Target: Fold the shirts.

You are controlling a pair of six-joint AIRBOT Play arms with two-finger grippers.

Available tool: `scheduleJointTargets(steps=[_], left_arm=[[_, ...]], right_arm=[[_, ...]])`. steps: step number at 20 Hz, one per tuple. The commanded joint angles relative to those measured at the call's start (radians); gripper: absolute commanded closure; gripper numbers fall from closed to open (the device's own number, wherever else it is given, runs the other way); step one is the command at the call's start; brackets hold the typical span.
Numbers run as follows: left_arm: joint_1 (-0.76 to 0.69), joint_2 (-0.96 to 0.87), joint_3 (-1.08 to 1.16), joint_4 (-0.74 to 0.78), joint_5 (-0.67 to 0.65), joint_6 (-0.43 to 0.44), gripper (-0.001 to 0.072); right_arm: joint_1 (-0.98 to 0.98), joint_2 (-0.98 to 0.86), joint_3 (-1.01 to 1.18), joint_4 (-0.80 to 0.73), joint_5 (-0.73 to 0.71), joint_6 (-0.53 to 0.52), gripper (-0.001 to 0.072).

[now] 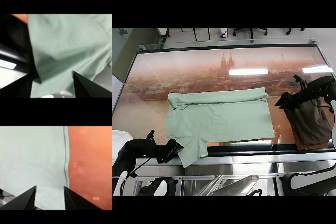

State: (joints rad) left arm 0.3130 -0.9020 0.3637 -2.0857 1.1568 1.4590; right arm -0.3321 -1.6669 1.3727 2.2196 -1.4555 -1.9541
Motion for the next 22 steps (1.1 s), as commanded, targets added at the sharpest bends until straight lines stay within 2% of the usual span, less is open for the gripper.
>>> scheduleJointTargets(steps=[1, 5, 7, 10, 11, 12, 13, 22], left_arm=[[-0.039, -0.134, 0.067, -0.014, -0.053, 0.021, 0.0172], [-0.166, -0.267, 0.118, -0.006, 0.016, 0.021, 0.0172], [-0.164, -0.294, 0.142, -0.001, 0.057, 0.021, 0.0172], [-0.124, -0.260, 0.178, -0.001, 0.029, 0.021, 0.0173], [-0.105, -0.235, 0.182, -0.002, 0.005, 0.021, 0.0201], [-0.084, -0.209, 0.181, -0.002, -0.014, 0.023, 0.0532], [-0.068, -0.191, 0.181, -0.002, -0.023, 0.042, 0.0687], [-0.034, -0.181, 0.181, -0.003, 0.016, 0.079, 0.0689]], right_arm=[[-0.005, 0.003, -0.029, 0.003, -0.014, -0.011, 0.0300], [-0.044, 0.021, -0.136, 0.003, -0.011, -0.028, 0.0300], [-0.082, 0.033, -0.175, 0.004, -0.011, -0.034, 0.0300], [-0.135, 0.060, -0.205, 0.006, -0.009, -0.038, 0.0300], [-0.145, 0.066, -0.211, 0.005, -0.010, -0.037, 0.0300], [-0.150, 0.071, -0.218, 0.002, -0.014, -0.037, 0.0300], [-0.153, 0.076, -0.233, 0.003, -0.014, -0.037, 0.0300], [-0.151, 0.084, -0.388, 0.004, -0.006, -0.052, 0.0297]])
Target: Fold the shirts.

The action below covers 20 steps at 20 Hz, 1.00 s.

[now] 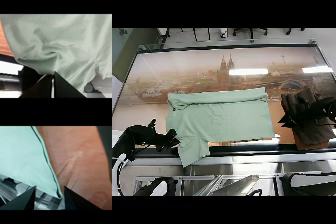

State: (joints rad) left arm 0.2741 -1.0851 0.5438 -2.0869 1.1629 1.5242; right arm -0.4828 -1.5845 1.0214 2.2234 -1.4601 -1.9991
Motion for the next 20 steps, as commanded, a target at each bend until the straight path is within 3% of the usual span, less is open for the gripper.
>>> scheduleJointTargets(steps=[1, 3, 9, 12, 13, 14, 17, 20], left_arm=[[0.005, 0.002, 0.001, -0.001, 0.014, 0.019, 0.0689], [0.005, 0.002, 0.001, -0.001, 0.019, 0.024, 0.0689], [0.004, 0.003, 0.001, -0.004, 0.019, 0.024, 0.0689], [0.003, 0.003, 0.002, -0.004, 0.041, 0.024, 0.0689], [0.003, 0.004, 0.005, 0.000, 0.052, 0.027, 0.0689], [0.003, 0.004, 0.018, 0.011, 0.076, 0.031, 0.0688], [0.003, 0.052, 0.090, 0.116, 0.174, -0.006, 0.0689], [0.005, 0.104, 0.156, 0.295, 0.277, -0.068, 0.0689]], right_arm=[[-0.001, 0.002, -0.046, 0.000, -0.007, -0.007, 0.0294], [0.000, 0.002, -0.090, 0.000, -0.007, -0.006, 0.0185], [0.092, -0.035, -0.204, 0.068, 0.124, -0.053, 0.0236], [0.185, -0.049, -0.182, 0.130, 0.185, -0.074, 0.0439], [0.211, -0.049, -0.164, 0.130, 0.185, -0.073, 0.0649], [0.227, -0.044, -0.148, 0.129, 0.183, -0.072, 0.0692], [0.222, 0.017, -0.142, 0.101, 0.185, -0.047, 0.0693], [0.175, 0.095, -0.143, -0.068, 0.184, 0.071, 0.0693]])
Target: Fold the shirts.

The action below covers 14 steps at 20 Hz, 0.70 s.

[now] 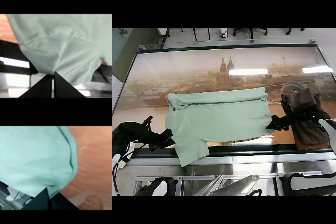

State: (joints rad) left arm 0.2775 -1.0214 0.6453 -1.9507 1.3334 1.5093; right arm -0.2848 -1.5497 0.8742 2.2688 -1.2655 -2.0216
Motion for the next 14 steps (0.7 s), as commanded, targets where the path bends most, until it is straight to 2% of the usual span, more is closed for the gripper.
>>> scheduleJointTargets(steps=[1, 6, 9, 14], left_arm=[[0.002, 0.047, 0.063, 0.186, 0.119, -0.053, 0.0689], [-0.001, -0.046, 0.108, 0.160, 0.109, -0.052, 0.0689], [-0.002, -0.151, 0.296, 0.047, 0.093, -0.032, 0.0689], [-0.063, -0.370, 0.681, -0.008, 0.012, -0.033, 0.0689]], right_arm=[[-0.041, 0.082, 0.005, -0.142, -0.013, 0.112, 0.0694], [-0.068, 0.122, 0.019, -0.070, 0.000, 0.092, 0.0693], [-0.056, 0.120, 0.108, 0.071, 0.072, 0.080, 0.0693], [0.075, 0.000, 0.389, 0.075, 0.187, 0.109, 0.0693]])
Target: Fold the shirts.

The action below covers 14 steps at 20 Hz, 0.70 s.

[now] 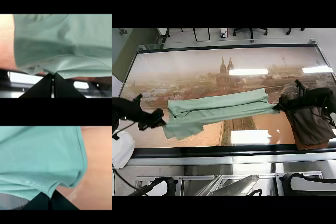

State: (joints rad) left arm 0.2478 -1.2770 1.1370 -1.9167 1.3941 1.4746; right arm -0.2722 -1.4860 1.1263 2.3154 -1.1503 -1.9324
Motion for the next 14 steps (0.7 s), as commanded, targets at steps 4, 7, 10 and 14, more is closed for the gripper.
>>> scheduleJointTargets(steps=[4, 7, 10, 14], left_arm=[[-0.092, -0.343, 0.405, -0.041, -0.121, 0.001, 0.0689], [-0.112, -0.500, 0.521, -0.041, -0.151, 0.001, 0.0689], [-0.126, -0.626, 0.624, -0.042, -0.122, 0.002, 0.0689], [-0.139, -0.734, 0.741, -0.048, -0.074, 0.002, 0.0686]], right_arm=[[0.145, -0.254, 0.313, 0.019, 0.117, 0.049, 0.0692], [0.160, -0.359, 0.386, 0.019, 0.140, 0.049, 0.0693], [0.158, -0.395, 0.402, 0.005, 0.177, 0.048, 0.0692], [0.149, -0.394, 0.411, -0.095, 0.196, 0.049, 0.0692]])
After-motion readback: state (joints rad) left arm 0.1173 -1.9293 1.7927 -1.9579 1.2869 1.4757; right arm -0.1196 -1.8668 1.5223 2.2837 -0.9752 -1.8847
